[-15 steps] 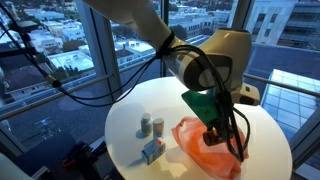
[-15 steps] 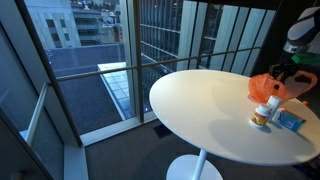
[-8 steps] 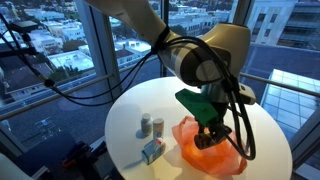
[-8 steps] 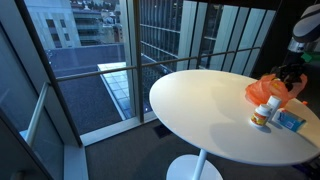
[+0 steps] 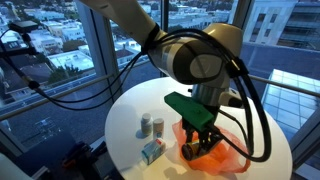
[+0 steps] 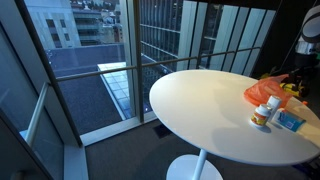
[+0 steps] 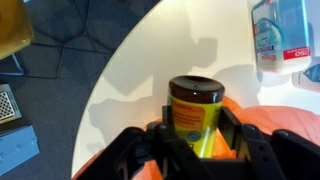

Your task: Remove the yellow and brown bottle from the plastic bag and place it on the table in a lying position

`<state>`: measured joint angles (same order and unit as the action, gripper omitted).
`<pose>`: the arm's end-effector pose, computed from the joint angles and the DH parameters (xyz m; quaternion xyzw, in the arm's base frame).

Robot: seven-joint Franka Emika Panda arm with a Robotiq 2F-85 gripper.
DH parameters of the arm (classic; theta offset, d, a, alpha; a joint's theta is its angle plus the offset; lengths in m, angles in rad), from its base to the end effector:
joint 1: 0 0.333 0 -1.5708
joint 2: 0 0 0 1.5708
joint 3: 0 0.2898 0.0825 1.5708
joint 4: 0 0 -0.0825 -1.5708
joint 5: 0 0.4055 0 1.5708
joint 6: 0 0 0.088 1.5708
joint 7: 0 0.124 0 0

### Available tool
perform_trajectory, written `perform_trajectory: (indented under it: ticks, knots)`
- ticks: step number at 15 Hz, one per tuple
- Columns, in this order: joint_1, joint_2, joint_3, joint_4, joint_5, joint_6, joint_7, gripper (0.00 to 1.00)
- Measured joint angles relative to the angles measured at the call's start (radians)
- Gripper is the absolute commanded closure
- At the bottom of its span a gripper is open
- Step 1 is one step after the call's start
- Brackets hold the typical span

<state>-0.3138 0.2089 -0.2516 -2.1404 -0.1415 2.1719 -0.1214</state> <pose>0.4621 -0.3042 0.2402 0.9776 -0.1743 -0.1082 0.0468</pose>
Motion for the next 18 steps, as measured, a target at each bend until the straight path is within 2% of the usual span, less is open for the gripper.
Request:
perform_trajectory:
  ticks: [10, 18]
  knots:
    - [0.000, -0.141, -0.020, -0.199, -0.099, 0.002, -0.008, 0.75]
    - [0.012, -0.126, -0.018, -0.270, -0.097, 0.075, -0.007, 0.75]
